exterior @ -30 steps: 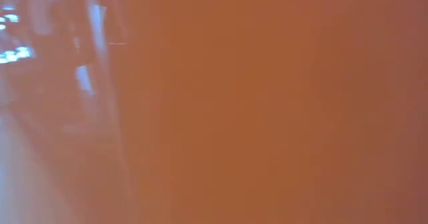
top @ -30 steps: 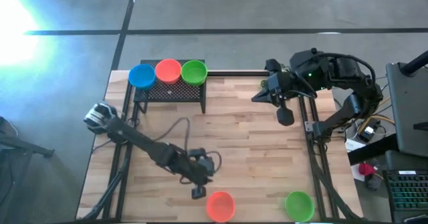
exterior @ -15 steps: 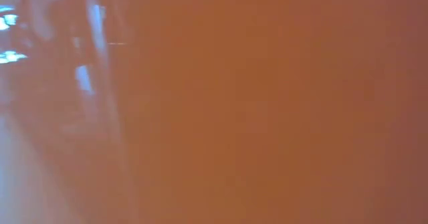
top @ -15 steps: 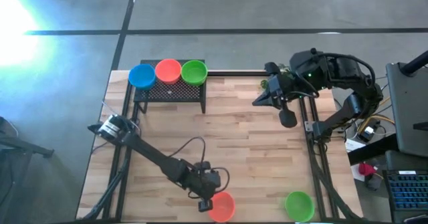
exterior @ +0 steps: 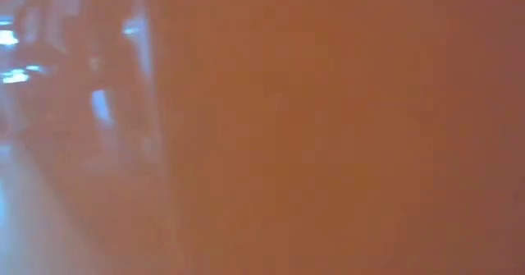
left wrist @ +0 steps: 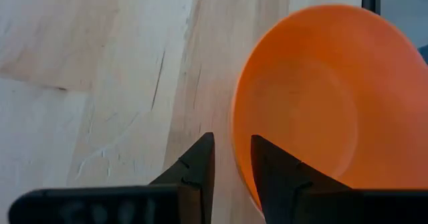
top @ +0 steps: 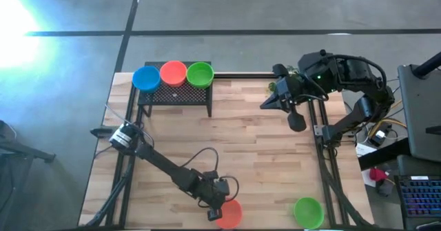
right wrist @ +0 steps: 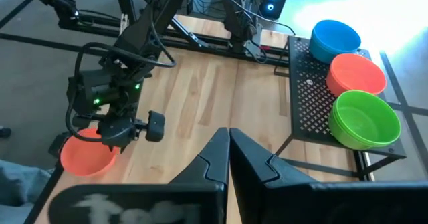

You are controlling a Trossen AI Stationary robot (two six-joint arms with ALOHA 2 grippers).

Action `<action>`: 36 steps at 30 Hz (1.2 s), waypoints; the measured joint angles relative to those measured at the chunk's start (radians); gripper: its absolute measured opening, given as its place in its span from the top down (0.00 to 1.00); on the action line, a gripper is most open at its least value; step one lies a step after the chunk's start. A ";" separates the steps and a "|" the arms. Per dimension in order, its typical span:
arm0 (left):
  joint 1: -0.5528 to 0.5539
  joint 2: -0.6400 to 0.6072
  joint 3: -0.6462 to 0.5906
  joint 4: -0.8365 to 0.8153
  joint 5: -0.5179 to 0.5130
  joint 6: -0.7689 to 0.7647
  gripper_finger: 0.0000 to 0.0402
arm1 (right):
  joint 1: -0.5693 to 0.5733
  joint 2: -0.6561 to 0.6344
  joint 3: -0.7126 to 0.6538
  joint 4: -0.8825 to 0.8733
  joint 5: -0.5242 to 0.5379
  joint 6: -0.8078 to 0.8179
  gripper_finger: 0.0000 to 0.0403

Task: Pick & Place Mini bowls
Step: Stack the orange bowl on top of the orange bowl on the shelf

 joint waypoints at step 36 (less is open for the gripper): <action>0.092 -0.493 -0.008 -0.387 -0.216 -0.253 1.00 | 0.000 -0.026 0.000 -0.003 0.000 -0.045 0.98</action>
